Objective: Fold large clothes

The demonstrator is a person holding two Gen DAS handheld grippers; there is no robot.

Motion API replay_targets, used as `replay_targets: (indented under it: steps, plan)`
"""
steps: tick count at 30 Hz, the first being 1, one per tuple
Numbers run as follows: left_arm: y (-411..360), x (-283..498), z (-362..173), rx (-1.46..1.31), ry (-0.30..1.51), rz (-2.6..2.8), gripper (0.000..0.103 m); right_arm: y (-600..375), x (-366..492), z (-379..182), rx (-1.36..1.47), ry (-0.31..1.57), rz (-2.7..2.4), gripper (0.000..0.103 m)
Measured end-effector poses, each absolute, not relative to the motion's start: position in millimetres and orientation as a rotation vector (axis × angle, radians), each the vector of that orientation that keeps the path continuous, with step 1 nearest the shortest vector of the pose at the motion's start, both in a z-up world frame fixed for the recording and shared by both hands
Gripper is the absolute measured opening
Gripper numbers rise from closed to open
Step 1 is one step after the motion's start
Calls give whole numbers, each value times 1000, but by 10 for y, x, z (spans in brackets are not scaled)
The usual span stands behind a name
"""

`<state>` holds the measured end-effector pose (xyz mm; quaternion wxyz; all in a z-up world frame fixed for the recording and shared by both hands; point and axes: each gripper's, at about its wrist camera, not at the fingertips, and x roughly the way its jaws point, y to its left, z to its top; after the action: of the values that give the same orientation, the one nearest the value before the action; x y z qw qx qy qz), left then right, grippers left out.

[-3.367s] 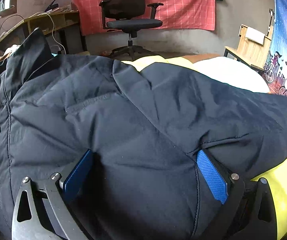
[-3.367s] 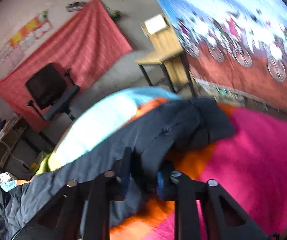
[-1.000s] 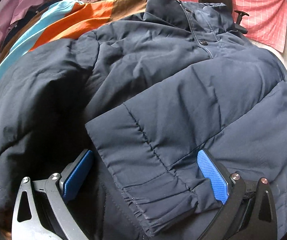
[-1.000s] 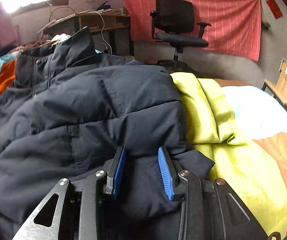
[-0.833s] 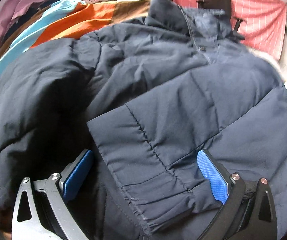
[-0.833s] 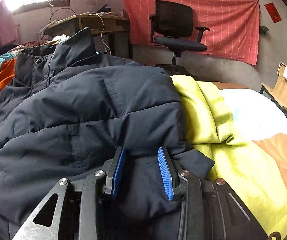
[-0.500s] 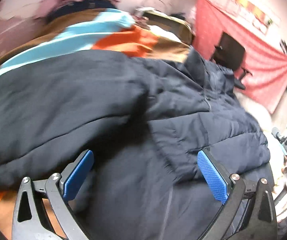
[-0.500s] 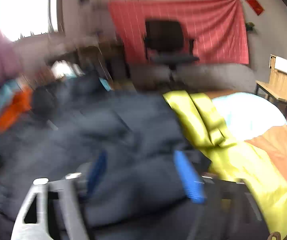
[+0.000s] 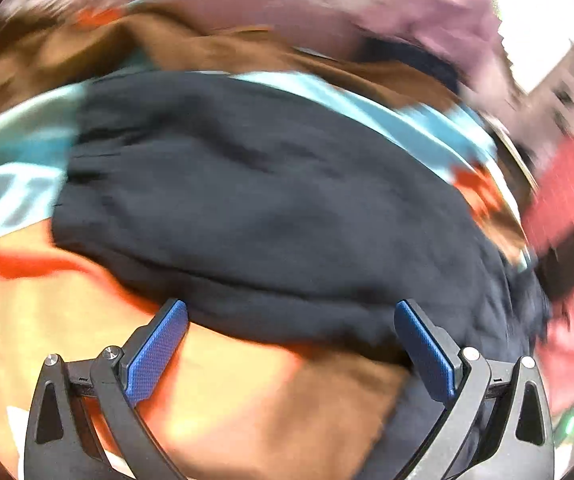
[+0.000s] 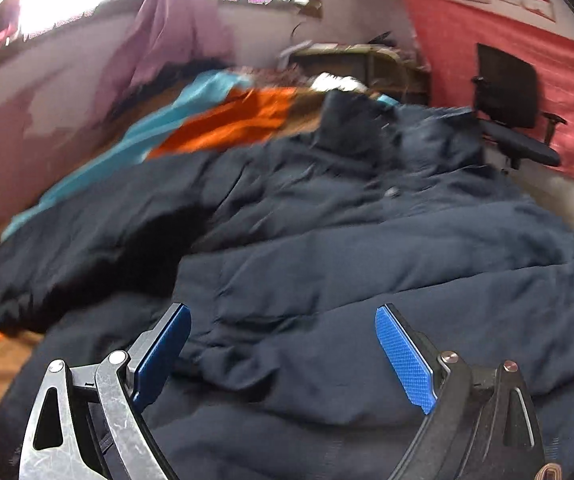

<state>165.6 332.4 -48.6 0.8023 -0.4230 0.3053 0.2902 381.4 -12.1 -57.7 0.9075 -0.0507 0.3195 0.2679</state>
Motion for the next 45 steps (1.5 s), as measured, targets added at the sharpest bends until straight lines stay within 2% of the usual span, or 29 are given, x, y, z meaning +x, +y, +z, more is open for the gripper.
replay_targets:
  steps: [4, 10, 13, 15, 17, 18, 19, 20, 23, 28, 35, 40, 45]
  plan:
    - [3648, 1421, -675, -1133, 604, 658, 101, -70, 3894, -687, -81, 701, 533, 94]
    - [3638, 1450, -644, -1093, 623, 712, 99, -160, 3998, -875, -32, 765, 501, 94]
    - [3499, 1463, -563, -1021, 599, 755, 86, -121, 3993, -952, -52, 761, 484, 94]
    - [3378, 1505, -455, -905, 600, 778, 74, -86, 3986, -994, -76, 758, 471, 94]
    - [3222, 1572, -344, -783, 594, 806, 47, -51, 3986, -1037, -97, 762, 460, 96]
    - [3143, 1581, -254, -717, 576, 812, 41, -44, 3991, -1050, -100, 764, 458, 97]
    - [3071, 1575, -179, -661, 553, 813, 29, -42, 3994, -1065, -101, 765, 457, 97]
    - [3010, 1583, -117, -619, 531, 811, 21, -45, 3993, -1068, -101, 764, 458, 97]
    - [2766, 1576, 157, -474, 426, 762, 12, -72, 3976, -1043, -91, 755, 465, 97]
    - [2440, 1986, 593, -267, 302, 644, 7, -244, 3907, -847, -31, 754, 473, 97]
    - [1743, 2427, 1086, -145, 172, 294, 5, -731, 3716, -404, 32, 681, 496, 97]
    - [1116, 2822, 1210, -77, 190, 29, 5, -1208, 3642, -125, 72, 612, 469, 97]
    - [472, 3258, 1049, -27, 296, -182, 5, -1819, 3643, 91, 151, 536, 406, 97]
